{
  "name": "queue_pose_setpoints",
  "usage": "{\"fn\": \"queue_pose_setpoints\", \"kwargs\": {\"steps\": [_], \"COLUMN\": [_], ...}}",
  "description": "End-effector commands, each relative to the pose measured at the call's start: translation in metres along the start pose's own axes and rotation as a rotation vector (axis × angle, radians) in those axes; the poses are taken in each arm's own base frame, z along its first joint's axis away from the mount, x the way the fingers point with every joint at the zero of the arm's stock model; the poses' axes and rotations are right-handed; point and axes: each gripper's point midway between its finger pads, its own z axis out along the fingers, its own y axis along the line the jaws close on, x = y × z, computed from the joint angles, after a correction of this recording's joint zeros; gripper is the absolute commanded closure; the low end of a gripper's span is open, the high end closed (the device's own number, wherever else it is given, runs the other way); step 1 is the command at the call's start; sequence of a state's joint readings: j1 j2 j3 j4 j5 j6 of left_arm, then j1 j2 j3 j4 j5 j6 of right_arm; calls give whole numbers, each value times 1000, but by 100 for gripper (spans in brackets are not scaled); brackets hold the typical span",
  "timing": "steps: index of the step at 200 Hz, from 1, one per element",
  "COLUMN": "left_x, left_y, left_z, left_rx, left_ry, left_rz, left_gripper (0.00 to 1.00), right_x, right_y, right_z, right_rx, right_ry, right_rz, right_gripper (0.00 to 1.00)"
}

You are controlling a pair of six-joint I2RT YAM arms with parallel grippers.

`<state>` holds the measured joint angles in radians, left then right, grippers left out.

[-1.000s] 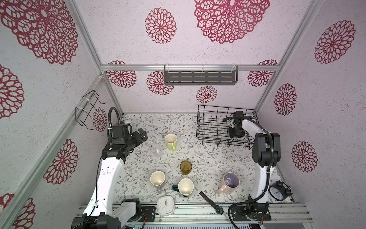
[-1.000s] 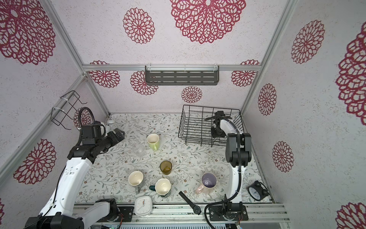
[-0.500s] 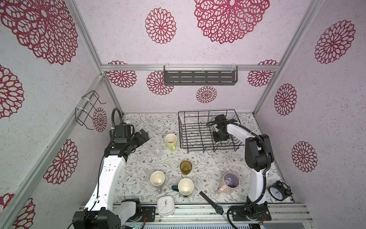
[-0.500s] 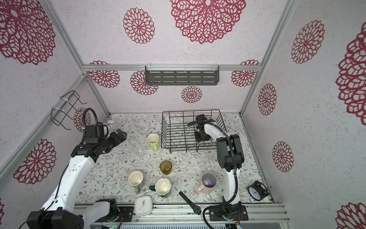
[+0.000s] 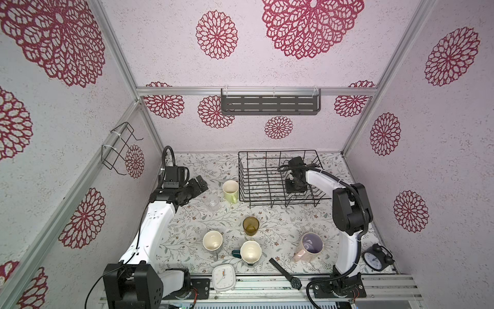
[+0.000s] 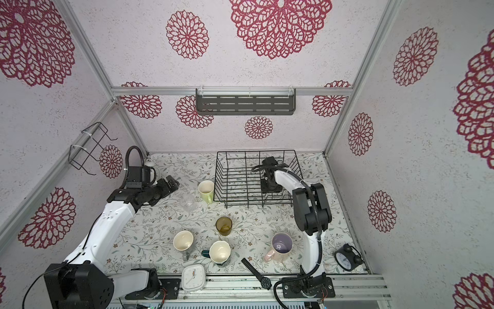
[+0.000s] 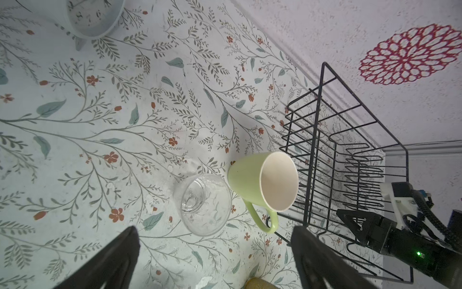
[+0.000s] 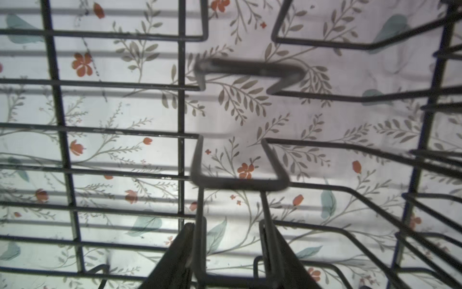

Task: Load cups into a dish rack
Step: Move the dish rack to the top-center of the table.

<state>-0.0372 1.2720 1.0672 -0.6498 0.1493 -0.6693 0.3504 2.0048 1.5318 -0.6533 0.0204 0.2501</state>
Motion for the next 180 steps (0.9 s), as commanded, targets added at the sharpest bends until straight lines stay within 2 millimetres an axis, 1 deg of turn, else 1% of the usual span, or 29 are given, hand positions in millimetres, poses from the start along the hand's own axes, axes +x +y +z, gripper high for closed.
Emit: {"fn": "queue_pose_setpoints", "kwargs": {"steps": [1, 22, 55, 72, 91, 97, 120, 136, 165, 180], "left_x": [-2, 3, 1, 0, -2, -2, 0, 4, 14, 16], "left_y": [-11, -12, -18, -19, -23, -24, -28, -27, -27, -30], "left_z": [1, 7, 9, 12, 18, 22, 36, 48, 74, 85], "left_rx": [15, 6, -5, -12, -5, -5, -11, -27, -47, -41], "left_ry": [18, 39, 56, 57, 74, 84, 117, 148, 228, 255], "left_rz": [17, 27, 64, 81, 86, 86, 95, 104, 151, 172], "left_gripper": [2, 2, 2, 2, 1, 0, 5, 6, 8, 9], "right_x": [-7, -2, 5, 4, 1, 0, -3, -3, 2, 4], "right_y": [33, 41, 39, 37, 31, 28, 19, 11, 4, 2], "right_z": [-34, -39, -47, -57, -74, -80, -103, -118, -136, -142], "right_rx": [-113, -117, -93, -88, -66, -58, -26, 5, 12, 13], "right_ry": [-73, -101, -115, -135, -184, -201, -272, -319, -375, -400], "right_rz": [24, 7, 0, -12, -20, -21, -30, -30, -39, -40], "right_gripper": [51, 48, 43, 42, 39, 38, 36, 35, 33, 32]}}
